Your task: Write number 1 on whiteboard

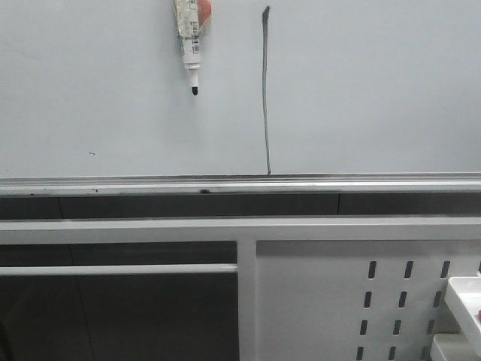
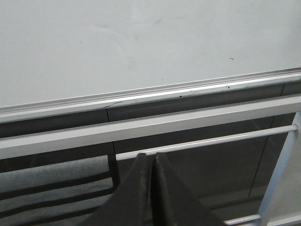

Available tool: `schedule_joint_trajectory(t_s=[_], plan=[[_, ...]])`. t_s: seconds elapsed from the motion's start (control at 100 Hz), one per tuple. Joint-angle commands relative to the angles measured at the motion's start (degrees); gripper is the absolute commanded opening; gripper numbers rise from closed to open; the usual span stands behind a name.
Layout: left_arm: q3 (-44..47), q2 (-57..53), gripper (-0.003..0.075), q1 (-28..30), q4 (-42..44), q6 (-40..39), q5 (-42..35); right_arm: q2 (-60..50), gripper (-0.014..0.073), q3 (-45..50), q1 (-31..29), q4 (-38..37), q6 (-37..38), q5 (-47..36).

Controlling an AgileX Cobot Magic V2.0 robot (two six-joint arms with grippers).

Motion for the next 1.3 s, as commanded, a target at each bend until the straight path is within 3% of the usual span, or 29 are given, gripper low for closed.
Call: schedule_joint_trajectory(t_s=[0.0, 0.55, 0.71, 0.87, 1.04, 1.13, 1.29], plan=[[2.07, -1.16, -0.0020, 0.11, -0.69, -0.56, -3.11, 0.69, -0.0050, -1.32, -0.34, -1.66, -0.10, -3.87], [2.07, -1.16, -0.0020, 0.11, -0.69, -0.56, -3.11, 0.69, -0.0050, -1.05, -0.96, -1.66, -0.10, -3.87], [2.07, -1.16, -0.0020, 0.11, -0.69, -0.56, -3.11, 0.29, -0.0050, 1.94, -9.61, 2.37, -0.10, 0.22], [2.07, -1.16, -0.0020, 0.11, -0.69, -0.56, -3.11, 0.29, -0.0050, 10.68, -24.12, 10.00, -0.10, -11.88], [2.07, -1.16, -0.0020, 0.11, -0.69, -0.56, -3.11, 0.29, -0.0050, 23.61, -32.22, 18.10, -0.10, -31.02], [2.07, -1.16, -0.0020, 0.11, -0.69, -0.56, -3.11, 0.29, -0.0050, 22.29, -32.65, 18.61, -0.10, -19.04], [2.07, -1.16, -0.0020, 0.11, -0.69, -0.56, -3.32, -1.39, -0.0050, 23.23, -32.72, 18.77, -0.10, -14.28]])
